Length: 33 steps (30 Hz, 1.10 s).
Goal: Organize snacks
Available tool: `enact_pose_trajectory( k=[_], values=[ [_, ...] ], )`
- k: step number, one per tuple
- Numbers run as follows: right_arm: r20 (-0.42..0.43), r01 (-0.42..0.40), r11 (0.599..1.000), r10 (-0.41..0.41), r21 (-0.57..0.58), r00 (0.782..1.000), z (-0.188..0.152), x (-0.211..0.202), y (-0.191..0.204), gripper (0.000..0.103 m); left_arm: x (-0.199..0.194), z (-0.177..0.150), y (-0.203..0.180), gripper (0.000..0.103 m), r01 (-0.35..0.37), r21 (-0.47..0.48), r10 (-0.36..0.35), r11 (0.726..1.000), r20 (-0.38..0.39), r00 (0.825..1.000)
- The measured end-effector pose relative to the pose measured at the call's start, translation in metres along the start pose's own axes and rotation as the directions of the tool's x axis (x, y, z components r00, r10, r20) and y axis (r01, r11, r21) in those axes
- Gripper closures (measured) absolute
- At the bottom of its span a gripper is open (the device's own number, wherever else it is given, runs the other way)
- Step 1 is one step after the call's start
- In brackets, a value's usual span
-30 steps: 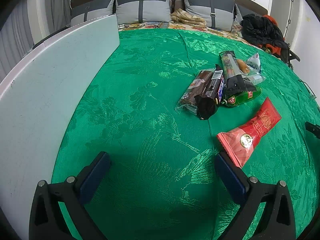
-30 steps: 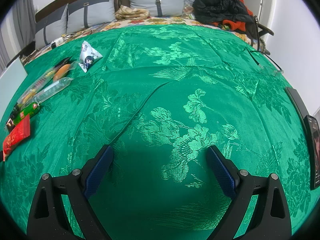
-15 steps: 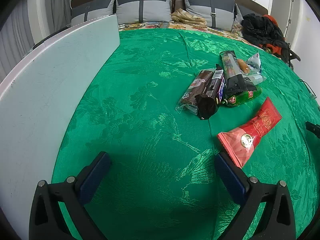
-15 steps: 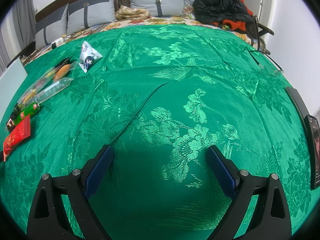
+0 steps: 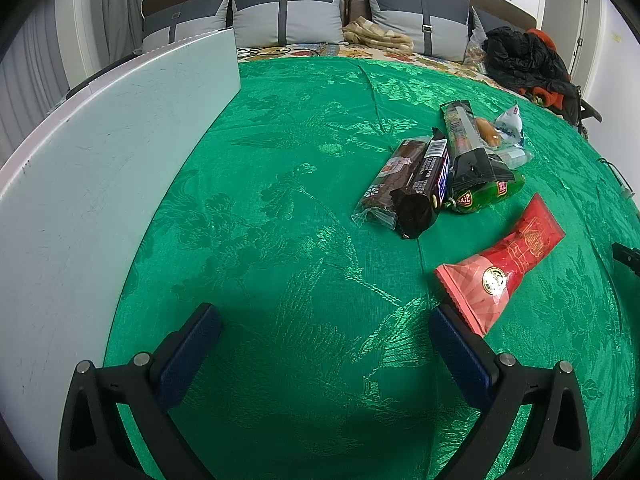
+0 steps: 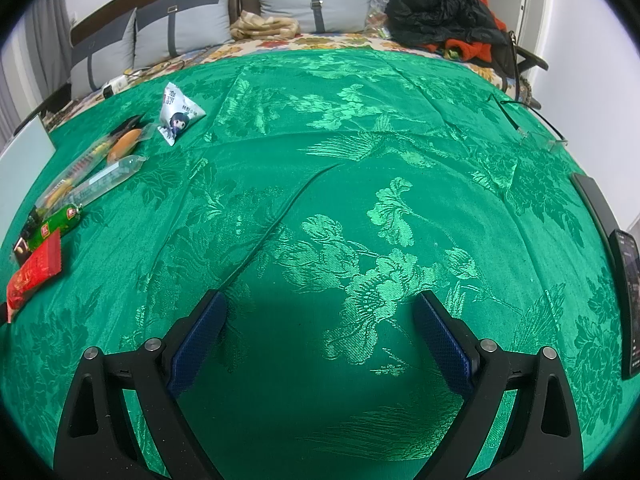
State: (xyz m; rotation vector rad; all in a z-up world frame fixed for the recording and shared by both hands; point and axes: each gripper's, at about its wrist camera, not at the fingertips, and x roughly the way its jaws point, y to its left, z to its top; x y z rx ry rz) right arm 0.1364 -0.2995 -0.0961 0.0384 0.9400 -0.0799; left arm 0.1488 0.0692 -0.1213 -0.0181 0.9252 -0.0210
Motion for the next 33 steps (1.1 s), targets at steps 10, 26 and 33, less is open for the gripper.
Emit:
enact_pose_trajectory(
  k=[10,26,33],
  values=[
    [0.000,0.000,1.000,0.000,0.001,1.000,0.0001,0.0003,0.0002,0.006,0.0000,-0.0001,0.0003,0.000,-0.001,0.000,0.001,1.000,0.000,1.000],
    [0.000,0.000,1.000,0.000,0.001,1.000,0.0004,0.0005,0.0002,0.006,-0.0013,-0.0020,0.0047,0.000,0.007,-0.008,-0.007,1.000,0.003,1.000],
    [0.000,0.000,1.000,0.000,0.001,1.000,0.0003,0.0008,0.0006,0.006,-0.0063,0.0031,0.0074,0.001,0.044,-0.004,-0.044,0.999,-0.069,0.997]
  ],
)
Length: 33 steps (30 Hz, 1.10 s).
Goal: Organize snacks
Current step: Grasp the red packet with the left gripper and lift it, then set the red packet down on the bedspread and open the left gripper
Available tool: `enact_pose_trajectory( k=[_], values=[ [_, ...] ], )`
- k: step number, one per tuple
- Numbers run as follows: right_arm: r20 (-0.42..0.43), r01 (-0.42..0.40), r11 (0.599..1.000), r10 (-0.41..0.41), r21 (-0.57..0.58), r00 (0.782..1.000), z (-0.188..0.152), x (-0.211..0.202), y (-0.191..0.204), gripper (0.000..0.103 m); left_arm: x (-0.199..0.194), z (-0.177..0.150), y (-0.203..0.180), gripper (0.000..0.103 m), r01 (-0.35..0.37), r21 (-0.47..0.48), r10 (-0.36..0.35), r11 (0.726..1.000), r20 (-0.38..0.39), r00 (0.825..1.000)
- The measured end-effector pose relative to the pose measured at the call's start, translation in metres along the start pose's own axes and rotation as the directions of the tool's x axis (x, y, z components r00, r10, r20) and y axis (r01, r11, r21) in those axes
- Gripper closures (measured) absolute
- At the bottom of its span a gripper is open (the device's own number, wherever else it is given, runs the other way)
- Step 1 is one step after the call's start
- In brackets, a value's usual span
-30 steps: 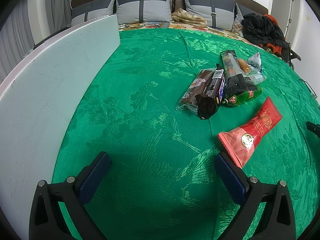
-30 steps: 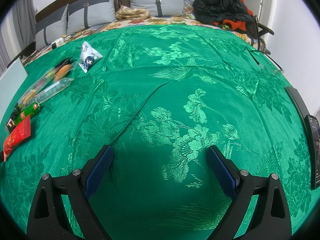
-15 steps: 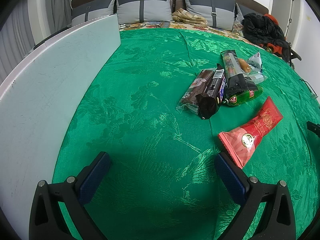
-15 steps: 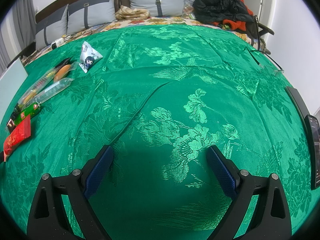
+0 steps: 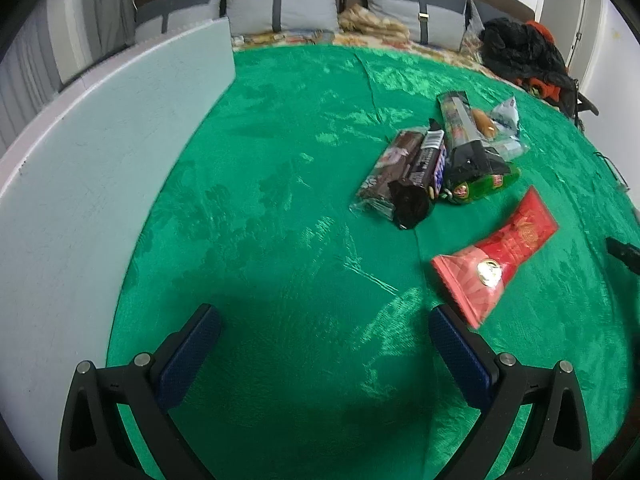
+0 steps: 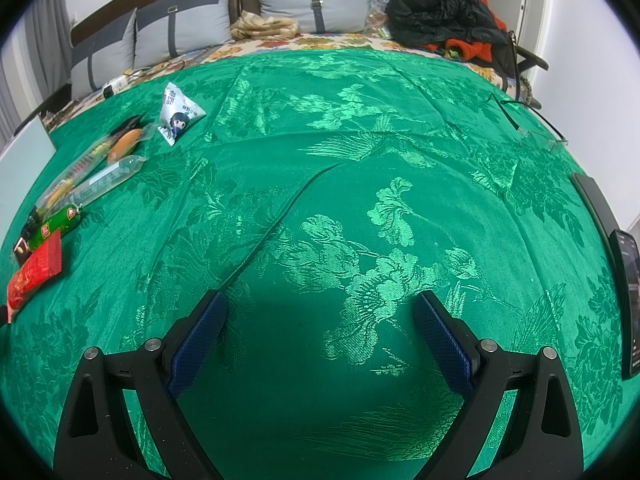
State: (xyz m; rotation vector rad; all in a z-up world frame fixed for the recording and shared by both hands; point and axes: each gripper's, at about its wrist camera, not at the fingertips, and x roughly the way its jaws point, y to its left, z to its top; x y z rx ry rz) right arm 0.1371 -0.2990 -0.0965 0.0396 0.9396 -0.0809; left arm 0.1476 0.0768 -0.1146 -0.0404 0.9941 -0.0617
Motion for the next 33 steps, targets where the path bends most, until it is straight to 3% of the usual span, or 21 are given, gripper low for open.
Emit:
enact_pose_trajectory(
  k=[5,9,12,14,15,17,18,19,26,33],
  values=[
    [0.000,0.000,1.000,0.000,0.000,1.000,0.000,0.000,0.000,0.006,-0.030,0.016,-0.020,0.001,0.078,0.063,-0.082,0.995,0.073,0.994],
    [0.000,0.000,1.000,0.000,0.001,1.000,0.000,0.000,0.000,0.006,-0.042,0.027,-0.073,0.001,0.158,0.286,-0.182,0.945,0.058,0.982],
    [0.000,0.000,1.000,0.000,0.001,1.000,0.000,0.000,0.000,0.006,-0.027,0.029,-0.116,0.002,0.116,0.445,-0.138,0.888,0.016,0.990],
    [0.000,0.000,1.000,0.000,0.001,1.000,0.000,0.000,0.000,0.006,-0.010,0.031,-0.130,0.012,0.071,0.487,-0.075,0.871,-0.012,0.997],
    [0.000,0.001,1.000,-0.001,0.001,1.000,0.000,0.000,0.000,0.006,-0.001,0.032,-0.134,0.023,0.055,0.490,-0.043,0.870,-0.035,0.998],
    [0.000,0.001,1.000,-0.001,0.001,1.000,0.000,0.000,0.000,0.006,0.013,0.035,-0.134,0.046,0.061,0.455,-0.021,0.888,-0.093,0.995],
    [0.000,0.000,1.000,0.000,0.001,1.000,0.000,0.000,0.000,0.006,0.014,0.035,-0.129,0.058,0.097,0.416,-0.056,0.904,-0.109,0.993],
    [0.000,0.000,1.000,0.000,0.001,1.000,0.000,0.000,0.000,0.006,0.013,0.036,-0.124,0.082,0.112,0.372,-0.073,0.921,-0.117,0.990],
    [0.000,0.000,1.000,0.000,0.002,1.000,0.000,0.000,0.000,0.006,-0.025,0.011,-0.080,0.087,0.175,0.126,-0.163,0.976,-0.106,0.981],
    [0.000,0.005,1.000,-0.005,0.008,1.000,0.000,0.001,0.000,0.006,-0.042,0.005,-0.011,0.087,0.040,-0.018,-0.040,0.999,-0.025,0.999]
  ],
)
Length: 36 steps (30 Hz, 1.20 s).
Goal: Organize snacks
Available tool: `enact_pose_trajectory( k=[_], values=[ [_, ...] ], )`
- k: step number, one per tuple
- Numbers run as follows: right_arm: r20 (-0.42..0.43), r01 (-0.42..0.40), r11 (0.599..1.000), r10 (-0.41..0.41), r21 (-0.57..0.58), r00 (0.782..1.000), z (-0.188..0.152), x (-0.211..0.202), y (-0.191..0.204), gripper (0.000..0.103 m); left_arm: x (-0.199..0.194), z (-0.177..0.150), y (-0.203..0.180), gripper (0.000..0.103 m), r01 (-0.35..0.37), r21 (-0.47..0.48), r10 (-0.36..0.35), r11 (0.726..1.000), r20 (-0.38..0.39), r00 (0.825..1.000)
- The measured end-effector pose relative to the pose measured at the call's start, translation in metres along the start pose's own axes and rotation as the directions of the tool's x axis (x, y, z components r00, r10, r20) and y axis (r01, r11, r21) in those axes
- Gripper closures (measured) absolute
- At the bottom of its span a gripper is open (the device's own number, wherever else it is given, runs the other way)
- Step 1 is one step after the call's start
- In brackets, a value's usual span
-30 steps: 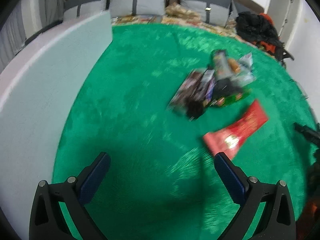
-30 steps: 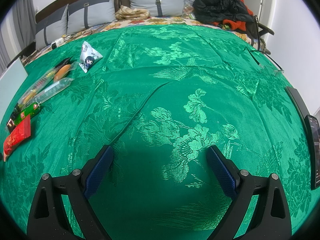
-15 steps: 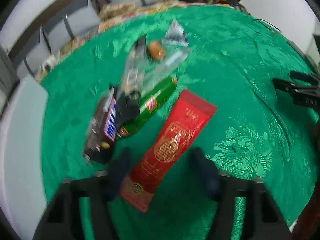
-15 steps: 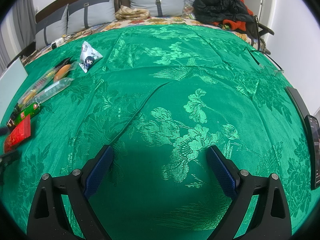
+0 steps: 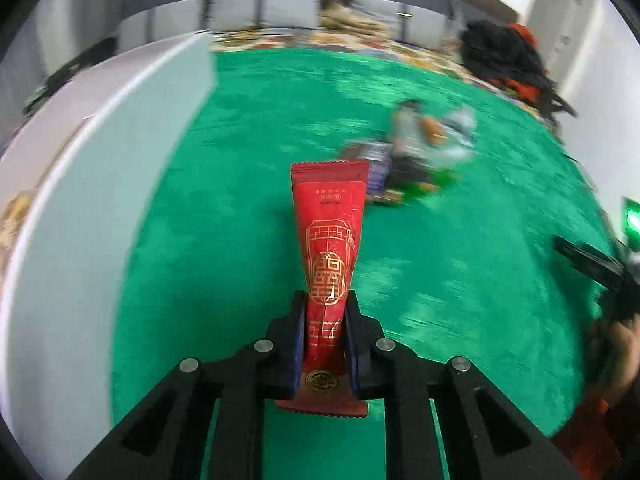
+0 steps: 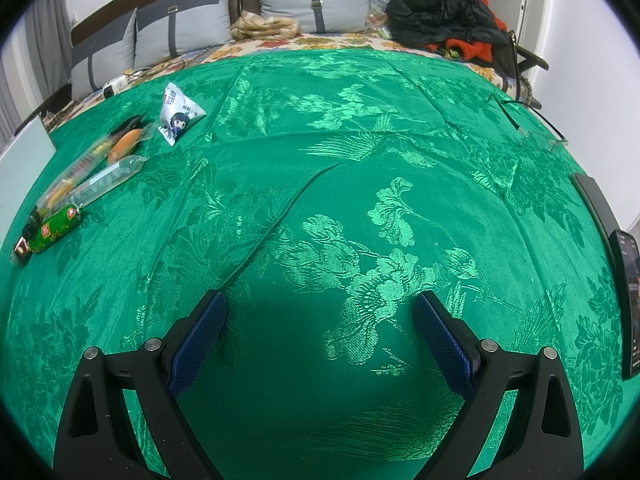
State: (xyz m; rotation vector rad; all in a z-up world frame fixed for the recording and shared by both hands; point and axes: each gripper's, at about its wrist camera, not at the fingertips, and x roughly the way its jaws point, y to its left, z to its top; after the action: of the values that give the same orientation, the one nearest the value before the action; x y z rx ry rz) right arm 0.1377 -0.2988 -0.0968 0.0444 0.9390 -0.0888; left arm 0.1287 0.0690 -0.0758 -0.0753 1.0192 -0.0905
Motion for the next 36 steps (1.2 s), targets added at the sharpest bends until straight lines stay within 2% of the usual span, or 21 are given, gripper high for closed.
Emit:
enact_pose_trajectory(
  k=[3,5,7,8,11,13,15,36],
  values=[
    [0.000,0.000,1.000,0.000,0.000,1.000,0.000,0.000,0.000,0.006,0.015,0.007,0.024,0.086,-0.032,-0.066,0.033,0.997,0.020,0.999],
    [0.000,0.000,1.000,0.000,0.000,1.000,0.000,0.000,0.000,0.006,0.026,0.010,0.033,0.074,-0.054,-0.104,0.059,0.993,0.042,0.997],
    [0.000,0.001,1.000,-0.001,0.000,1.000,0.000,0.000,0.000,0.006,0.035,0.011,0.038,0.023,-0.066,-0.132,0.073,0.989,0.047,0.996],
    [0.000,0.000,1.000,0.000,0.000,1.000,0.000,0.000,0.000,0.006,0.038,0.010,0.040,0.016,-0.078,-0.142,0.086,0.987,0.052,0.995],
    [0.000,0.000,1.000,0.000,0.001,1.000,0.000,0.000,0.000,0.006,0.045,0.004,0.045,0.012,-0.117,-0.135,0.130,0.984,0.089,0.988],
    [0.000,0.000,1.000,0.000,0.001,1.000,0.000,0.000,0.000,0.006,0.050,0.003,0.042,0.005,-0.154,-0.095,0.162,0.984,0.084,0.983],
    [0.000,0.000,1.000,0.000,0.001,1.000,0.000,0.000,0.000,0.006,0.054,0.005,0.040,0.000,-0.155,-0.077,0.160,0.985,0.066,0.985],
    [0.000,0.004,1.000,-0.004,0.005,1.000,0.000,0.001,0.000,0.006,0.055,0.007,0.040,0.000,-0.156,-0.076,0.161,0.985,0.066,0.985]
  ],
)
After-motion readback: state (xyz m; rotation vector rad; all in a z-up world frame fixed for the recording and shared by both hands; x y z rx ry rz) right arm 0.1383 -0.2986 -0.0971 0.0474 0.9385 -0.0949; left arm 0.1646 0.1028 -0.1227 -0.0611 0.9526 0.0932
